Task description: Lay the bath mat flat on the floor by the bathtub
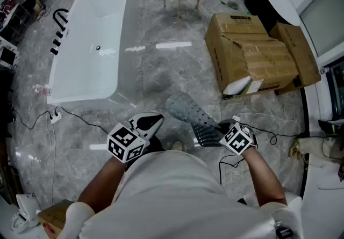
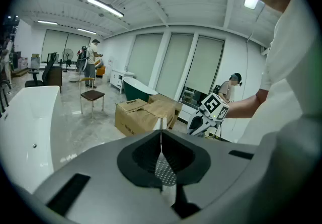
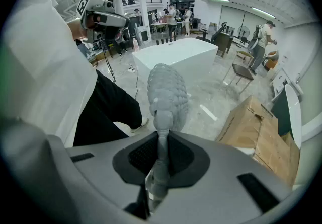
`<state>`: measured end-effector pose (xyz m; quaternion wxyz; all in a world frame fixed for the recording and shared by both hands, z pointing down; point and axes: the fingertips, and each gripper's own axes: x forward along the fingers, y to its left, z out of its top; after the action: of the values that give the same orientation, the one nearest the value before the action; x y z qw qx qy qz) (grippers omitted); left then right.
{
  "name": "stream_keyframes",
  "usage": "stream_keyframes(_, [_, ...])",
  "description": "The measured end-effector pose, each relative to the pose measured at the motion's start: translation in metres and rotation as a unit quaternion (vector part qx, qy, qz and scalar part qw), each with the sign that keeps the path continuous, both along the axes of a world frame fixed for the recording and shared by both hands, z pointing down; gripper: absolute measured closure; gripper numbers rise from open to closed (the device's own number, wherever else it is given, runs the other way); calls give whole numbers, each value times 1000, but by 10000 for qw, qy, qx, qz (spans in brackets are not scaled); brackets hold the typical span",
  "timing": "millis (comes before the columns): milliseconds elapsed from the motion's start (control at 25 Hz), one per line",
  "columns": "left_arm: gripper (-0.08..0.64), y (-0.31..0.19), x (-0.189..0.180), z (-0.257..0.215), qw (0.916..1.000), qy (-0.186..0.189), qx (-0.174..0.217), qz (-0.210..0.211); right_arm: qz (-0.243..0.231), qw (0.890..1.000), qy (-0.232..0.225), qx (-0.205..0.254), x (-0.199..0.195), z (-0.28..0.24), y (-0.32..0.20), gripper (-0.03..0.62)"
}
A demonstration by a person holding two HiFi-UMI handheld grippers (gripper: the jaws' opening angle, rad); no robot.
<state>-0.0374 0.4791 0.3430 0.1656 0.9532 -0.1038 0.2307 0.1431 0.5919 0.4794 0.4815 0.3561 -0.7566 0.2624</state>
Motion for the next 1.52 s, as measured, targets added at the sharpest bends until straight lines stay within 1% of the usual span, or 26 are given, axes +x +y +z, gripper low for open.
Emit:
stream_keyframes(240, [541, -14, -9, 5, 9998, 36, -147, -88, -115, 9999, -4, -74, -2, 4, -22, 549])
stream_keyframes(400, [541, -51, -6, 8, 9996, 135, -165, -172, -208, 9997, 22, -143, 4, 4, -56, 551])
stream_keyframes(560, [541, -103, 1, 15, 9994, 245, -160, -200, -259, 9995, 85, -171, 14, -2, -105, 551])
stream_keyframes(800, [541, -201, 9, 11, 9990, 367, -123, -213, -357, 9991, 127, -172, 18, -24, -201, 551])
stream_keyframes(1000, [541, -270, 1, 2, 9982, 537, -24, -279, -428, 9988, 240, -74, 23, -41, -292, 551])
stream_keyframes(1200, [541, -327, -25, -2, 9968, 562, -8, -576, -541, 9980, 329, 63, 27, -50, -386, 552])
stream_keyframes(1360, [541, -354, -43, -2, 9951, 555, -37, -811, -639, 9972, 345, 178, 27, -55, -459, 552])
stream_keyframes(1520, [541, -385, -53, 1, 9925, 525, -30, -1104, -802, 9958, 329, 288, 29, -51, -528, 552])
